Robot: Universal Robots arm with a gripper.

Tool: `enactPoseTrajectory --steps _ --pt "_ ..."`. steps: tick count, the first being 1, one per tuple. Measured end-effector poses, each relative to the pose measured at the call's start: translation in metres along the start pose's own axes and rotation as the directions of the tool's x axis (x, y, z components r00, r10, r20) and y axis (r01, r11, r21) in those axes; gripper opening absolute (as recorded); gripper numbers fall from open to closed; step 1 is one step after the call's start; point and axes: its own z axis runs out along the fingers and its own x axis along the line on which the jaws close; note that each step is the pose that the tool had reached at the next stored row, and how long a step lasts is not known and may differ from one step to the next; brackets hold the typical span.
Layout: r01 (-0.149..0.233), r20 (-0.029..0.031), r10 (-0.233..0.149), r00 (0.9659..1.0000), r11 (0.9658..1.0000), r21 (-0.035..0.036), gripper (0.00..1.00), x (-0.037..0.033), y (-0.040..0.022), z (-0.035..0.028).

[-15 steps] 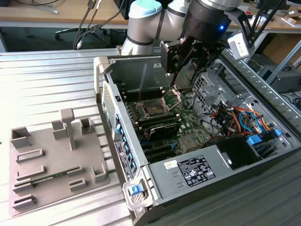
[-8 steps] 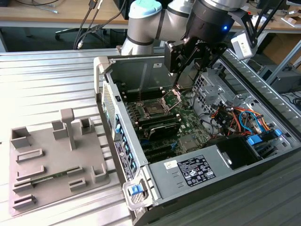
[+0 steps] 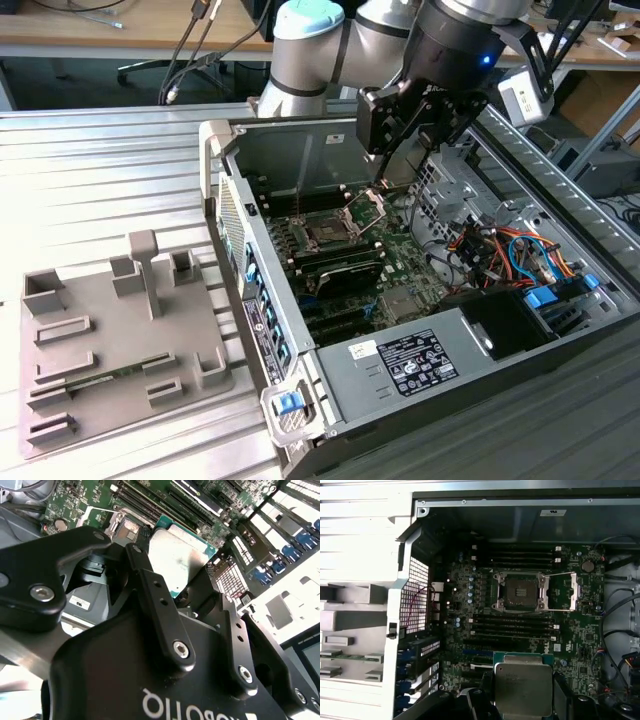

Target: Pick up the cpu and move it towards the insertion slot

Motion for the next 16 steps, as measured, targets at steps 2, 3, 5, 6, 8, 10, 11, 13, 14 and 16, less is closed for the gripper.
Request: enactPoseTrajectory --steps 2,3,5,6,8,10,11,13,14,16 --pt "0.0 0.0 0.0 1.0 1.0 0.0 0.55 -0.0019 -0.0001 0.0001" --pt "0.0 0.0 0.0 1.0 1.0 0.0 0.55 -0.0028 -0.0001 0.0002" --pt "0.0 0.0 0.0 1.0 1.0 0.0 0.55 -0.006 -0.0002 0.0003" --pt "0.0 0.0 0.0 1.0 1.0 0.0 0.55 -0.0069 -0.0002 0.0004" --pt "0.0 0.0 0.0 1.0 1.0 0.0 0.55 -0.0091 -0.0003 0.0005" --pt "0.0 0.0 0.0 1.0 1.0 0.0 0.55 -0.0107 -0.0004 0.0006" --pt "0.0 0.0 0.0 1.0 1.0 0.0 0.55 -0.0115 -0.0004 0.0006" --pt "0.0 0.0 0.0 1.0 1.0 0.0 0.55 -0.0129 -0.0005 0.0007" --pt "0.0 0.0 0.0 1.0 1.0 0.0 0.55 -0.0138 -0.0005 0.0007" --pt "0.0 0.0 0.0 1.0 1.0 0.0001 0.55 -0.0158 -0.0006 0.0008"
